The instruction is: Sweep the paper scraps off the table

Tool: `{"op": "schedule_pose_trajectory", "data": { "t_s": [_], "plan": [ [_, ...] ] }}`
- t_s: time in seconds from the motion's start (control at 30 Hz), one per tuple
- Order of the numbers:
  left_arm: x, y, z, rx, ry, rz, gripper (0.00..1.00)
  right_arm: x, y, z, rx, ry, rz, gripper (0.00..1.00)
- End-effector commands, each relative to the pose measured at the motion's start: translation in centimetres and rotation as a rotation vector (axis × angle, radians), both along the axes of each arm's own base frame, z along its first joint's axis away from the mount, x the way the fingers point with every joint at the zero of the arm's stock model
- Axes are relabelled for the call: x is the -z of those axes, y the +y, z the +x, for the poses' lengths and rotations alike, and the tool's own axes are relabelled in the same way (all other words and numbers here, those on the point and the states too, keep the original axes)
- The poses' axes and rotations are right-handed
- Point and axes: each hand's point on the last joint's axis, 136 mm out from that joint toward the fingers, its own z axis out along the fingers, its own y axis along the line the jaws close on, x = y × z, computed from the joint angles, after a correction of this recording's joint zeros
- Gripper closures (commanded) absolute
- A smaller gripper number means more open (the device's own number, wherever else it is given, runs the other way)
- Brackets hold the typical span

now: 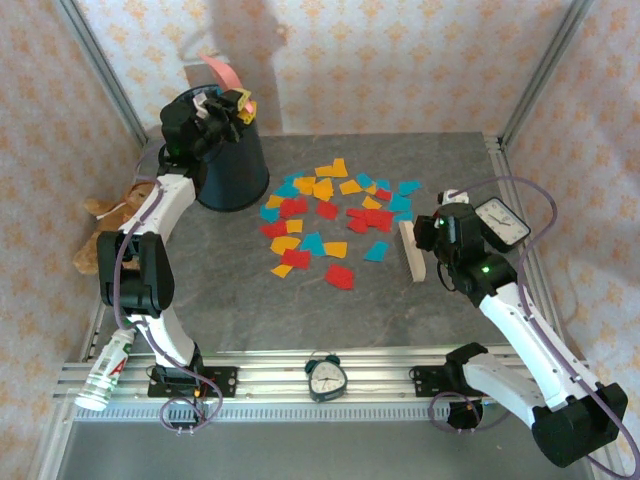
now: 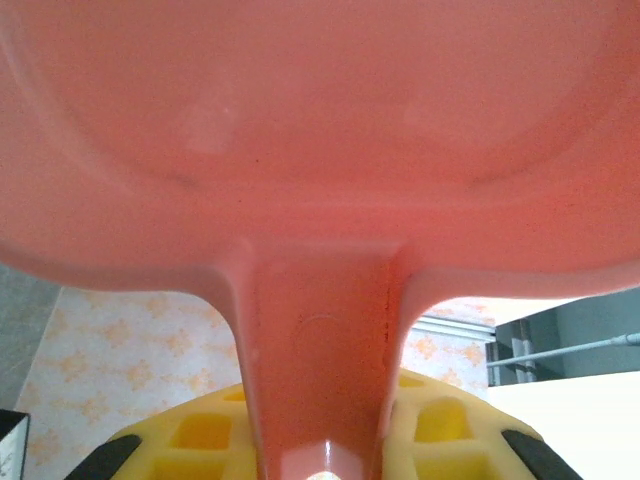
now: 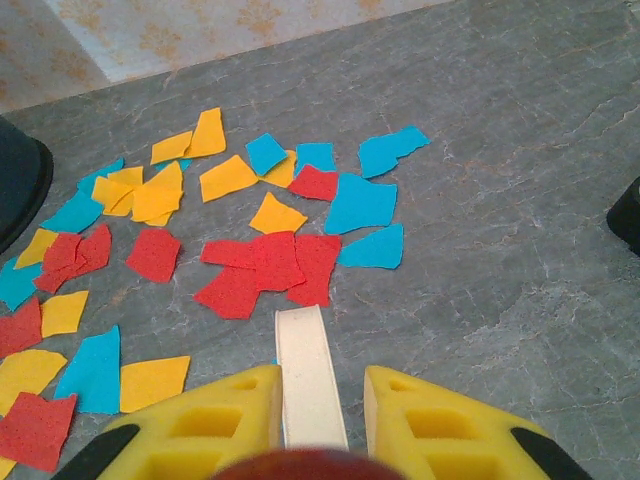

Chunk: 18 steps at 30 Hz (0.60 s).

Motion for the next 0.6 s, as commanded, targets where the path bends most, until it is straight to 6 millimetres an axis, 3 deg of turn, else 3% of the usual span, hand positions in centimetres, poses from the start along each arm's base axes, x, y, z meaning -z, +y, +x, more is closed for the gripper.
{"op": "schedule_pose_trajectory", "data": {
  "t_s": [0.0, 0.27, 0.57],
  "plan": [
    [-4.1, 0.7, -1.6, -0.017, -0.112, -0.038, 1.0, -1.2, 0.1, 0.3, 0.006, -0.04, 0.018, 1.0],
    [-5.4, 1.0, -2.2, -0.003, -0.151, -0.167, 1.0, -1.4, 0.2, 0.4, 0.004, -0.045, 0.021, 1.0],
    [-6.5, 1.2, -3.1, -0.006, -0.166, -0.188, 1.0, -1.6, 0.3, 0.5, 0.004, -0.048, 0.029, 1.0]
  ]
}}
